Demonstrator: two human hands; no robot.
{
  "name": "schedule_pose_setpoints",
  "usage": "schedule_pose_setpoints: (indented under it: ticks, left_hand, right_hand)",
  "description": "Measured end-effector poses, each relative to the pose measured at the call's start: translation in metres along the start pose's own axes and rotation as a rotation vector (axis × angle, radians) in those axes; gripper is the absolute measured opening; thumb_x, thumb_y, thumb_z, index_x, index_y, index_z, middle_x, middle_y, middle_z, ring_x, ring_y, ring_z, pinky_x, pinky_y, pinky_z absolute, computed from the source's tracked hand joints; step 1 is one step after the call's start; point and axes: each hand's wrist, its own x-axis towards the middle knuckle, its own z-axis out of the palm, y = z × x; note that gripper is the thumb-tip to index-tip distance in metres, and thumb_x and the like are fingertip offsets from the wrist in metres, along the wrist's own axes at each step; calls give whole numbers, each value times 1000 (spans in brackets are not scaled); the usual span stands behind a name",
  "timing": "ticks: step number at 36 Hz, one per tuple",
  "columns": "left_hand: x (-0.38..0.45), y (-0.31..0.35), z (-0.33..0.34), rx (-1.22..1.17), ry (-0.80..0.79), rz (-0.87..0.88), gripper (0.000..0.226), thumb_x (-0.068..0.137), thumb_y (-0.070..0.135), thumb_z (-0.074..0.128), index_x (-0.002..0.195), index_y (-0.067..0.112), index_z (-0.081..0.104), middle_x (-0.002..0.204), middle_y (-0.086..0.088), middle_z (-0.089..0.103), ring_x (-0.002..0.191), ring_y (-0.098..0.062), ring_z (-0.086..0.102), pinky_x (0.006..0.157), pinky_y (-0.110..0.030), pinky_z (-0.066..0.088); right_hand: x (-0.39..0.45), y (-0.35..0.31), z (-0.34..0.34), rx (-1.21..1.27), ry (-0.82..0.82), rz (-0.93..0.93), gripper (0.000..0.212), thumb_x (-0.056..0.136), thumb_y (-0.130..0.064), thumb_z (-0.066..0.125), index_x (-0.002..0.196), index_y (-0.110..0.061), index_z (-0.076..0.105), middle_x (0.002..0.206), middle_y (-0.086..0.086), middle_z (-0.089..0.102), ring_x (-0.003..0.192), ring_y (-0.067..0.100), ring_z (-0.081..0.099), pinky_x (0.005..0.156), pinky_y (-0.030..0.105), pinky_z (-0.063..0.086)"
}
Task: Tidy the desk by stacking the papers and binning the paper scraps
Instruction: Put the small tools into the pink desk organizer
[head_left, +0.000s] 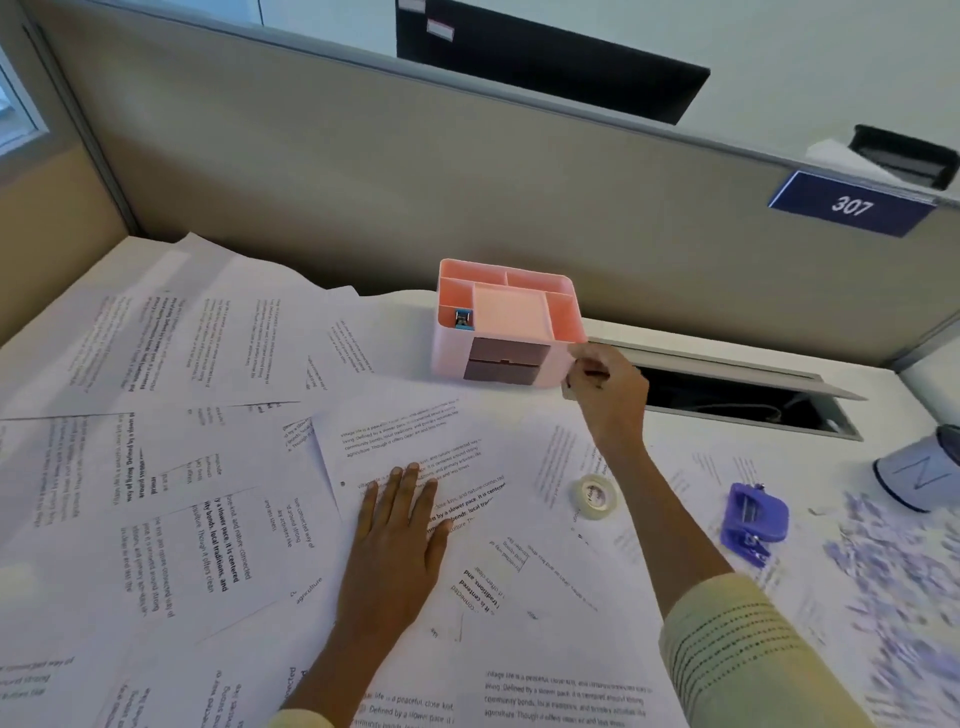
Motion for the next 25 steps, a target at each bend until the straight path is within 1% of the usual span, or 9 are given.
schedule_pose_setpoints:
  ticks: [2, 5, 9, 11, 14, 17, 19, 22, 25]
  left_hand:
    - [0, 0, 1, -1, 16, 7, 60, 98, 49, 23, 137, 11, 50, 147, -13, 42, 138, -29, 37, 119, -38, 10]
    - [0, 1, 0, 13, 26, 12, 65, 100, 50, 17, 134, 9, 54, 145, -14, 45, 135, -32, 41, 115, -48, 25]
    - [2, 2, 0, 24, 16, 7, 67, 98, 51, 16, 134, 8, 54, 144, -15, 46, 134, -34, 42, 113, -50, 27]
    - [2, 1, 0, 37, 8, 1, 68, 98, 52, 16, 134, 8, 53, 145, -15, 45, 135, -33, 41, 113, -49, 26]
    - [3, 1, -1, 49, -6, 2, 71, 97, 53, 13, 135, 8, 52, 145, -15, 45, 135, -33, 41, 113, -49, 25]
    - [3, 1, -1, 54, -12, 1, 72, 97, 54, 12, 135, 8, 52, 145, -16, 44, 135, -34, 40, 113, -49, 24]
    - [3, 1, -1, 56, -16, 2, 74, 97, 55, 10, 135, 7, 52, 145, -16, 44, 136, -34, 40, 113, -49, 24]
    - [3, 1, -1, 56, -19, 0, 75, 97, 56, 9, 136, 7, 51, 146, -16, 43, 136, -33, 39, 114, -49, 24]
    - [3, 2, -1, 58, -18, 0, 75, 97, 55, 9, 135, 7, 51, 145, -16, 44, 135, -34, 40, 113, -49, 25]
  right_hand:
    - [-13, 19, -22, -19, 78, 79, 22, 85, -1, 63, 105, -7, 68, 96, 2, 68, 84, 12, 62, 70, 0, 43]
    - [-33, 45, -56, -43, 234, 182, 20, 87, -6, 64, 107, -9, 64, 86, 2, 64, 71, 6, 57, 61, 1, 41]
    - [-59, 76, -96, -33, 404, 327, 18, 86, -10, 67, 102, -10, 59, 75, 11, 60, 62, 19, 55, 61, 25, 47]
    - [-70, 91, -114, -91, 498, 392, 21, 84, -12, 69, 102, -10, 58, 83, 16, 62, 70, 25, 58, 69, 33, 50]
    - [-84, 106, -135, -149, 591, 530, 33, 83, -14, 69, 111, -6, 55, 107, 20, 58, 92, 31, 59, 78, 36, 46]
    - [-94, 116, -146, -185, 616, 708, 41, 84, -18, 69, 117, -1, 52, 123, 24, 48, 99, 36, 56, 79, 40, 45]
    - [-100, 122, -151, -197, 578, 809, 42, 85, -25, 69, 115, 2, 55, 126, 26, 46, 106, 40, 52, 84, 43, 45]
    - [-105, 129, -153, -175, 503, 887, 40, 86, -36, 66, 103, 0, 65, 116, 24, 58, 108, 39, 53, 87, 43, 46]
    - [-104, 130, -154, -127, 487, 894, 39, 86, -37, 66, 99, 0, 68, 104, 21, 66, 100, 36, 60, 84, 40, 48]
